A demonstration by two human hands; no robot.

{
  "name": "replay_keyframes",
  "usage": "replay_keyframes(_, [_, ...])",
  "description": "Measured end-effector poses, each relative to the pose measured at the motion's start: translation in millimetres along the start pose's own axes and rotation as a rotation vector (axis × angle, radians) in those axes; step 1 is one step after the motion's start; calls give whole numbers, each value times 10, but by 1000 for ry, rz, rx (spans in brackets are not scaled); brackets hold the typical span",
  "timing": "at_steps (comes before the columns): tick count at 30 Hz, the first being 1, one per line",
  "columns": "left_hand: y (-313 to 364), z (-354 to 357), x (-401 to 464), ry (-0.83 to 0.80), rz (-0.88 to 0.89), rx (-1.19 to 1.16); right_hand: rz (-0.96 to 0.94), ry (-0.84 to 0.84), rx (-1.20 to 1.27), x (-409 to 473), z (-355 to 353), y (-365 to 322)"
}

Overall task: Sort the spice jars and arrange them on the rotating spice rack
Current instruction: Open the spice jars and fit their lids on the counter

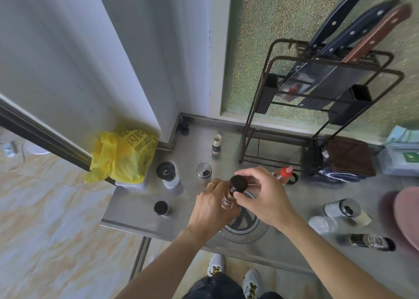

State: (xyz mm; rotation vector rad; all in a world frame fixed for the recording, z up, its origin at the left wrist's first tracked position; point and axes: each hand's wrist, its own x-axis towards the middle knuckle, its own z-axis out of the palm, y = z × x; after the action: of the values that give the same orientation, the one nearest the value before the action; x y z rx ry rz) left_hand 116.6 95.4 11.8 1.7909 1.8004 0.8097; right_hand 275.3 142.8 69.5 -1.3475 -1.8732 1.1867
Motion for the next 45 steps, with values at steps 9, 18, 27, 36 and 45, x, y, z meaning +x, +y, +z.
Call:
replay_keyframes(9, [99, -82, -18, 76, 136, -74, -163, -158, -444, 3, -230, -84])
replay_keyframes(18, [52, -123, -73, 11, 123, -64, -84, -159, -650, 25, -166, -129])
replay_keyframes(27, [-28, -117, -91, 22, 153, -77, -66, -201, -664, 11, -68, -187])
replay_keyframes(36, [-106, -150, -153, 53, 152, -84, -57, -217, -686, -17, 15, -227])
replay_keyframes(45, [-207, -180, -196, 58, 153, -77, -18, -149, -724, -44, 114, -271])
